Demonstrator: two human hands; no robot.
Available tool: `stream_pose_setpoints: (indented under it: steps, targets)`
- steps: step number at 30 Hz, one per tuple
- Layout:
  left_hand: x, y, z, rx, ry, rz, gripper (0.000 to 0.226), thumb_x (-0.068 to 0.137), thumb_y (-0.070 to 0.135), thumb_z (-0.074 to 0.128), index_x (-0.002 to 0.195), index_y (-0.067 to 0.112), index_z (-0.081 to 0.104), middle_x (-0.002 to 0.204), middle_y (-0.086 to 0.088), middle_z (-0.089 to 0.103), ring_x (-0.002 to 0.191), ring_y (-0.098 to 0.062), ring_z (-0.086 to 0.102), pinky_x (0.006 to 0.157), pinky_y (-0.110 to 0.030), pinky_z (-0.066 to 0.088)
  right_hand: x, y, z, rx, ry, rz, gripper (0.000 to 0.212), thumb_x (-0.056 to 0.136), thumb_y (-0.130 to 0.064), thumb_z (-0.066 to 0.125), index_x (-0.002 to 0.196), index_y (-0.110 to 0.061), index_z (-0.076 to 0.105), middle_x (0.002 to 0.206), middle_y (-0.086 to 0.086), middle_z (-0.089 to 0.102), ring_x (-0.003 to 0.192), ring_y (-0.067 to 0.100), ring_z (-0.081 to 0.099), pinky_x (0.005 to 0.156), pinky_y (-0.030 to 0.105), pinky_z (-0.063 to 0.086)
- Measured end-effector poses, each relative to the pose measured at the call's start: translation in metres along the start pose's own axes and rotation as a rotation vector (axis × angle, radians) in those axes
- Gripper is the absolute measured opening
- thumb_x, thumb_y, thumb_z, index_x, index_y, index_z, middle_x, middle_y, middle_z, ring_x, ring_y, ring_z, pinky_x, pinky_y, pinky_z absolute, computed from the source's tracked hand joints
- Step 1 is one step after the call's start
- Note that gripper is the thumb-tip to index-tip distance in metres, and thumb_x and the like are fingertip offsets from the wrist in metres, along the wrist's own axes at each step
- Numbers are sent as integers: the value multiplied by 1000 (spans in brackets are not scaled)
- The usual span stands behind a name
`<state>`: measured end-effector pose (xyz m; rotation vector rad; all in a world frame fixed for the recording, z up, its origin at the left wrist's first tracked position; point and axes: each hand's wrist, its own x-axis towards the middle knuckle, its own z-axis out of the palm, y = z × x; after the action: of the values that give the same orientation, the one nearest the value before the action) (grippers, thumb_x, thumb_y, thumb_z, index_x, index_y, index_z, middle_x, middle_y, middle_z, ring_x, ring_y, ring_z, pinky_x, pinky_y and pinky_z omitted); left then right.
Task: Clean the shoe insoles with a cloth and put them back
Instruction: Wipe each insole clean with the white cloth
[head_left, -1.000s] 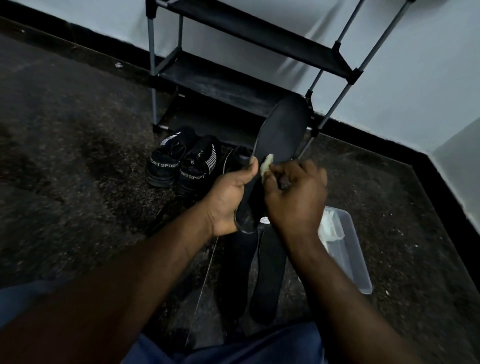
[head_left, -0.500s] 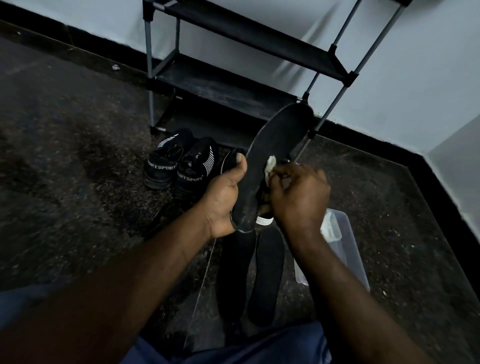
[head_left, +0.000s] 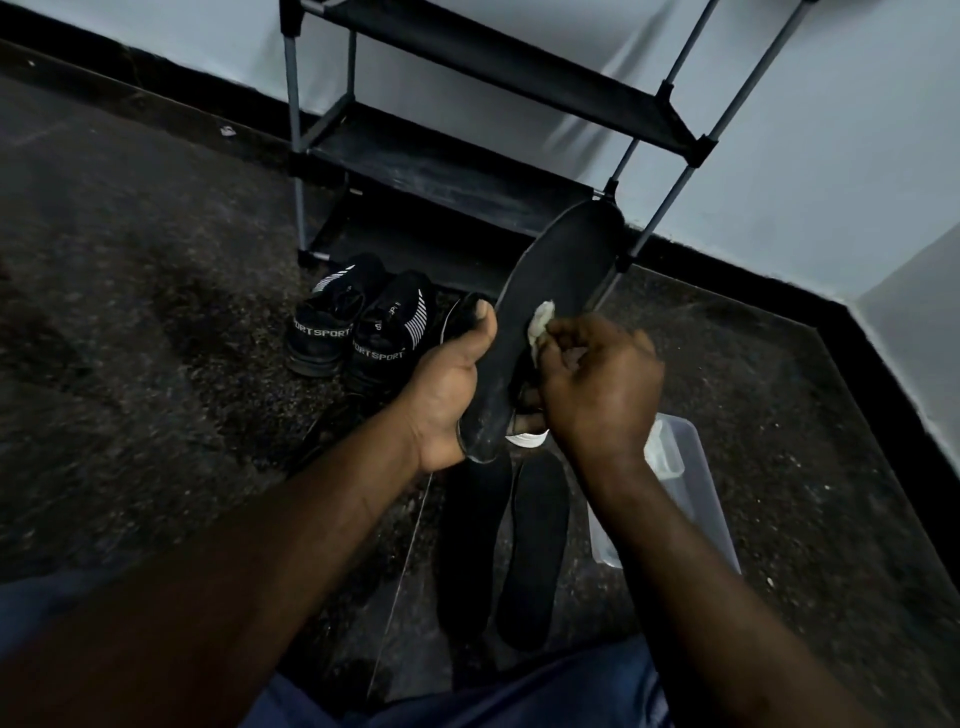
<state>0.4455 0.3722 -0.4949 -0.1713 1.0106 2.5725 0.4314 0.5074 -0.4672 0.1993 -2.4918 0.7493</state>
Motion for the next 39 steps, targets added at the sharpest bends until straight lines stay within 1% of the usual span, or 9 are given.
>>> stream_pose_setpoints:
  steps: [4,8,12,20,22,26,34,37,39]
  targets:
    - [-2,-2,-2,26,28,-33,64,99,67,45,121,11,67,116,-13,71,105,-28,69,86,-36,58,-23,-12,5,-1,-151,-175,15,82,-33,62,90,-28,75,83,-7,70,87,26,61,79,47,50]
    - [-5,-2,0,44,-13,-37,69,102,65,39,140,10,55,132,-13,66,116,-34,68,81,-42,62,-4,-4,-2,-100,-40,-93,16,84,-34,65,95,-28,76,89,-7,74,94,26,62,86,42,45]
    - [-6,1,5,140,-41,-38,67,102,66,28,138,19,59,119,-6,75,103,-35,74,80,-40,62,31,10,-11,10,44,70,21,81,-37,64,94,-30,79,87,-10,77,89,23,70,86,46,56]
    - [-5,0,-2,110,6,-19,69,102,65,38,137,12,63,130,-14,69,103,-27,72,75,-42,61,-5,-12,-7,-66,-73,-202,8,82,-32,71,86,-28,77,79,-6,70,86,25,63,77,40,45]
    - [-5,1,-1,167,-1,-7,64,103,65,34,132,17,65,123,-10,74,104,-27,73,83,-45,62,8,-7,-9,-79,-19,-150,12,81,-34,69,85,-26,77,79,-5,72,85,27,65,79,42,49]
    - [-5,-2,5,212,-22,-19,64,102,65,33,133,17,62,105,-4,77,94,-36,76,69,-36,62,45,5,-14,67,80,38,27,79,-44,62,93,-31,80,84,-8,77,83,24,72,79,46,58]
    - [4,-4,-11,46,67,-1,71,99,70,44,148,19,54,134,-13,67,114,-29,70,84,-43,59,-8,-5,7,44,-193,-253,21,83,-35,61,90,-29,79,87,-5,75,83,26,66,76,45,53]
    - [4,-5,-11,56,74,-47,80,96,74,42,137,10,64,129,-19,69,116,-35,68,91,-43,58,-15,5,4,62,-298,-331,22,83,-36,61,92,-32,80,92,-11,77,86,21,68,79,44,54]
    - [2,-6,-7,50,52,-24,63,101,64,41,114,13,77,114,-17,74,104,-31,72,82,-43,62,-7,14,-2,104,-285,-295,19,81,-33,66,91,-32,82,90,-11,78,82,18,71,78,43,56]
